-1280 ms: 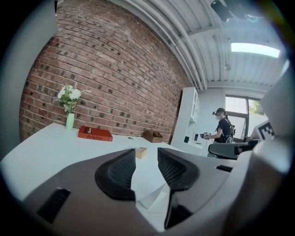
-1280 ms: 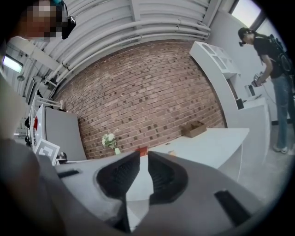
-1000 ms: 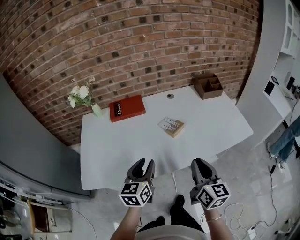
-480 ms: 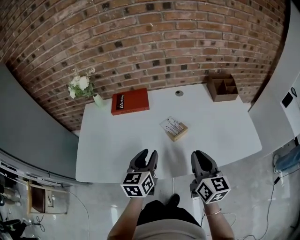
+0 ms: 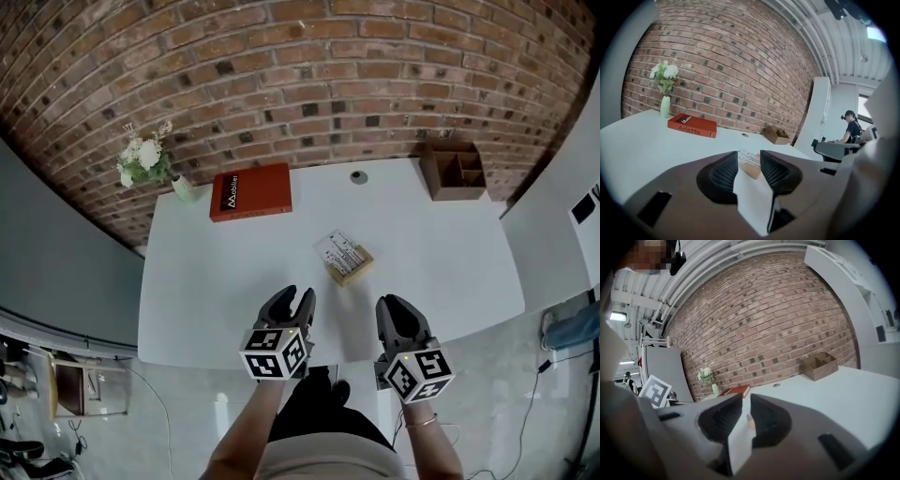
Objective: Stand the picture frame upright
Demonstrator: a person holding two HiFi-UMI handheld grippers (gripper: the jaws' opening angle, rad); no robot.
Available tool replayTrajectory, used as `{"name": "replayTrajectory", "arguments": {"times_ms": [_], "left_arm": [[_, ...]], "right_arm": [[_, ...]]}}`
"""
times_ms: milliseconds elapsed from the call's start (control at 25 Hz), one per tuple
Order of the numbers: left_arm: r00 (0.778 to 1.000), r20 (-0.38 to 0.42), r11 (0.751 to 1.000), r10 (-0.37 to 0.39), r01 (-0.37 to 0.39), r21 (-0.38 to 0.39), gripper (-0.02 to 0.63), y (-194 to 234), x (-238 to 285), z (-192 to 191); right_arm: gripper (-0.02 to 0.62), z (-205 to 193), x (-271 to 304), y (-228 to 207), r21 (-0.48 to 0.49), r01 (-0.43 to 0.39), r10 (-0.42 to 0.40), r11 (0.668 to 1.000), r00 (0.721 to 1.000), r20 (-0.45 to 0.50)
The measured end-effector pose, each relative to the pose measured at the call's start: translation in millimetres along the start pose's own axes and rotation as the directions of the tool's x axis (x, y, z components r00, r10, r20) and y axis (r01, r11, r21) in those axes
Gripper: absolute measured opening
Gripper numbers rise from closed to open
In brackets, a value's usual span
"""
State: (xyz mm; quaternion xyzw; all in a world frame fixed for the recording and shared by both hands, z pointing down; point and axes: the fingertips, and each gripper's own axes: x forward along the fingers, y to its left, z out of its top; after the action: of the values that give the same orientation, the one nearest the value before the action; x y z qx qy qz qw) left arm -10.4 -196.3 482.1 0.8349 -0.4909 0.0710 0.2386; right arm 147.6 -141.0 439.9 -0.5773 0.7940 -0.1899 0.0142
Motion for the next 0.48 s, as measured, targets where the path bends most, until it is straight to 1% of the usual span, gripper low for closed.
{"name": "replayTrajectory", "arguments": {"times_ms": [200, 320, 480], "left_arm": [[0.999, -0.048, 0.999, -0.016, 0.013, -0.049, 0.143, 8.9, 36.2, -2.0], [0.996, -0.09, 0.997, -0.022, 0.015, -0.075, 0.143, 17.2, 57.1, -10.0], [0.993, -0.112, 0.993, -0.04, 0.026, -0.118, 0.143, 21.7, 81.3, -6.6]], "right_arm": [[0.04, 2.2, 26.8, -19.6, -0.025, 0.03, -0.03, 0.999, 0.999, -0.034], [0.038, -1.5, 43.4, -28.1, -0.036, 0.039, -0.041, 0.999, 0.997, -0.062], [0.038, -5.2, 62.3, -37.5, -0.034, 0.053, -0.056, 0.998, 0.994, -0.093]]}}
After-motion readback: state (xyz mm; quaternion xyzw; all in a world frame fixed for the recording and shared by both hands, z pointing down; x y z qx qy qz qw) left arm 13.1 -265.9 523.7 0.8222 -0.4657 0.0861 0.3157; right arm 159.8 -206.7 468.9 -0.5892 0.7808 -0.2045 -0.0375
